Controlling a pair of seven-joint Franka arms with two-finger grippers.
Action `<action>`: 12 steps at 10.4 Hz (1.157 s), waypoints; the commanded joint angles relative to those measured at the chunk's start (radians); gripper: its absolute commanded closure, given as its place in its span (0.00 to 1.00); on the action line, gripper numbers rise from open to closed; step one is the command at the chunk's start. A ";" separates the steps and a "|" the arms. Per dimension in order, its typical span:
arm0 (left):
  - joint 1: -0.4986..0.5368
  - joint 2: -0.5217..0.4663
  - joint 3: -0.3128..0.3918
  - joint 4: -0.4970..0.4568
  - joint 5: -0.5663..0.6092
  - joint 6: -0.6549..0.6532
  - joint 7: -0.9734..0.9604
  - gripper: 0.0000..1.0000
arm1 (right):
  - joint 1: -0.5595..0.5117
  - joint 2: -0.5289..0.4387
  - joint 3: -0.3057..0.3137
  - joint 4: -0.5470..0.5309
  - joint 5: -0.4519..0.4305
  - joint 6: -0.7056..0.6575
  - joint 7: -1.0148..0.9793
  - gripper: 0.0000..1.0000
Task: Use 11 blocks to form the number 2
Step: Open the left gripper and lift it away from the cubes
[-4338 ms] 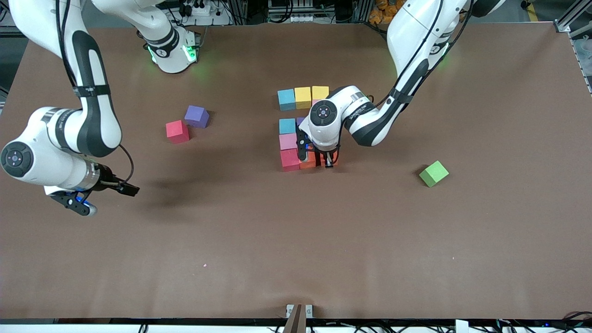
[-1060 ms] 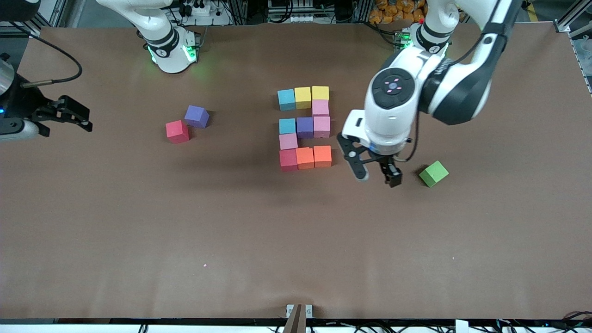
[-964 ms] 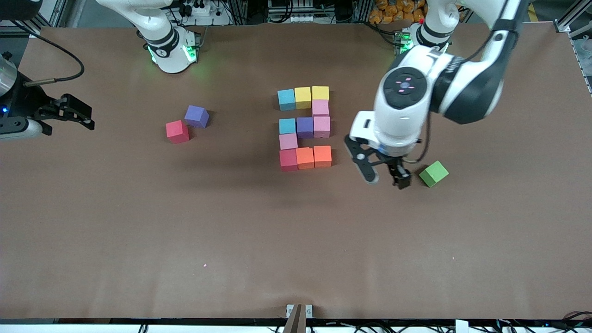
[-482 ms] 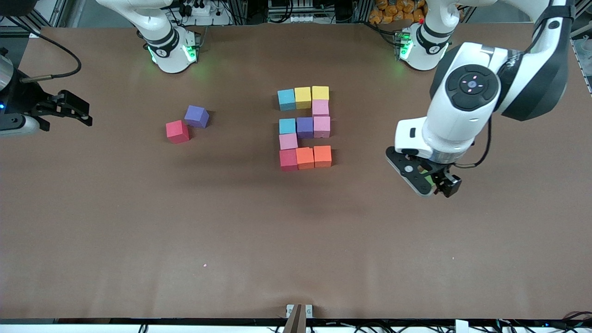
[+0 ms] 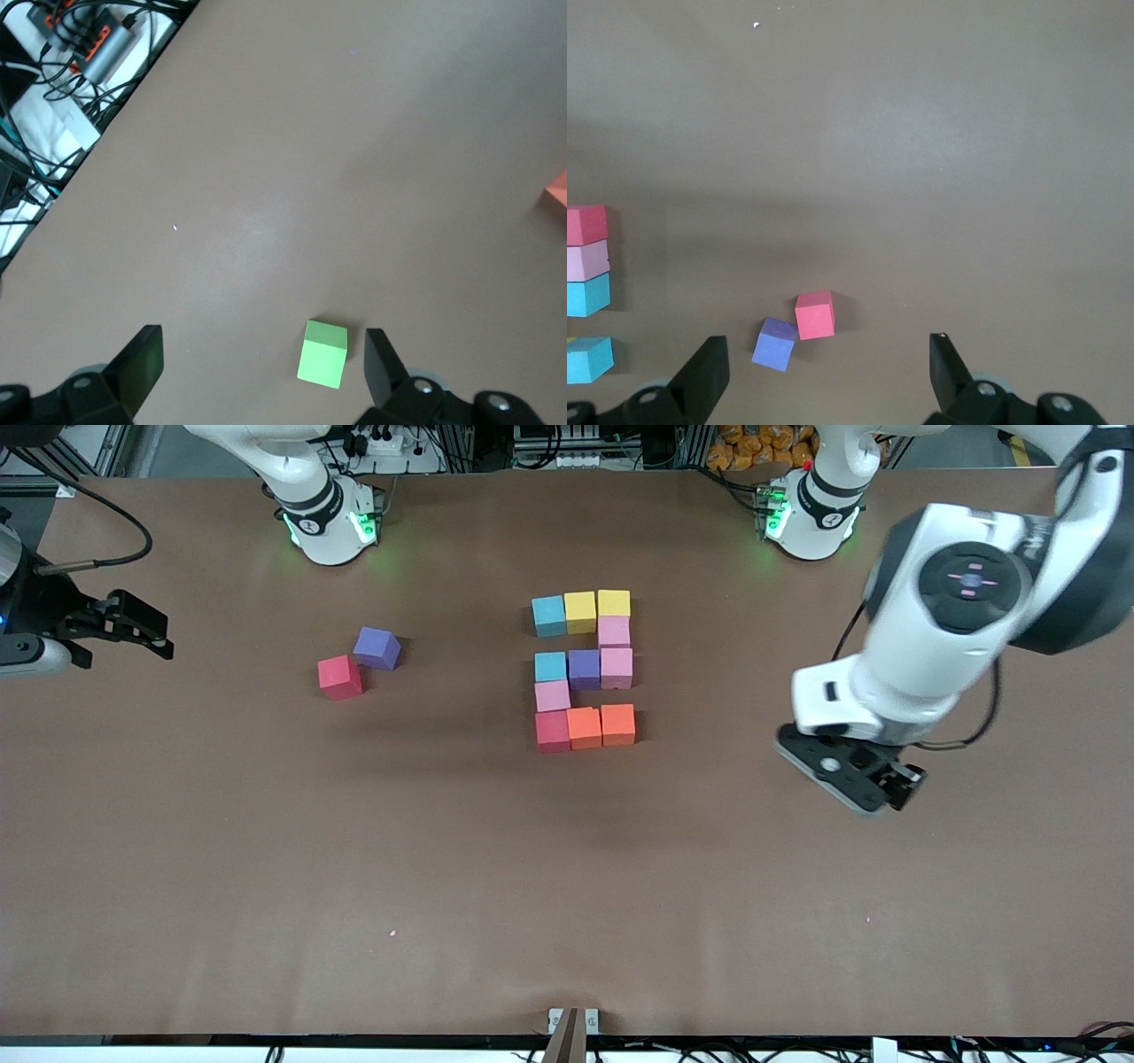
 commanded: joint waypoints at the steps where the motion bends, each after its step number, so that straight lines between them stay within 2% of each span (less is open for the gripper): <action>1: 0.035 -0.016 -0.007 -0.006 -0.037 0.014 -0.004 0.00 | -0.008 -0.030 0.002 -0.028 0.002 0.000 -0.013 0.00; 3: 0.061 -0.038 -0.007 -0.006 -0.048 0.014 -0.058 0.00 | -0.008 -0.030 0.002 -0.028 0.002 -0.001 -0.013 0.00; 6: 0.122 -0.064 -0.005 -0.006 -0.176 0.014 -0.134 0.00 | -0.008 -0.028 0.002 -0.028 0.002 -0.003 -0.013 0.00; 8: 0.139 -0.079 -0.003 -0.008 -0.184 0.008 -0.152 0.00 | -0.006 -0.028 0.002 -0.028 0.002 -0.006 -0.012 0.00; 10: 0.142 -0.091 -0.003 -0.009 -0.187 -0.051 -0.328 0.00 | -0.006 -0.028 0.002 -0.028 0.002 -0.004 -0.012 0.00; 12: 0.142 -0.105 -0.002 -0.011 -0.186 -0.086 -0.393 0.00 | -0.006 -0.028 0.002 -0.028 0.002 -0.006 -0.012 0.00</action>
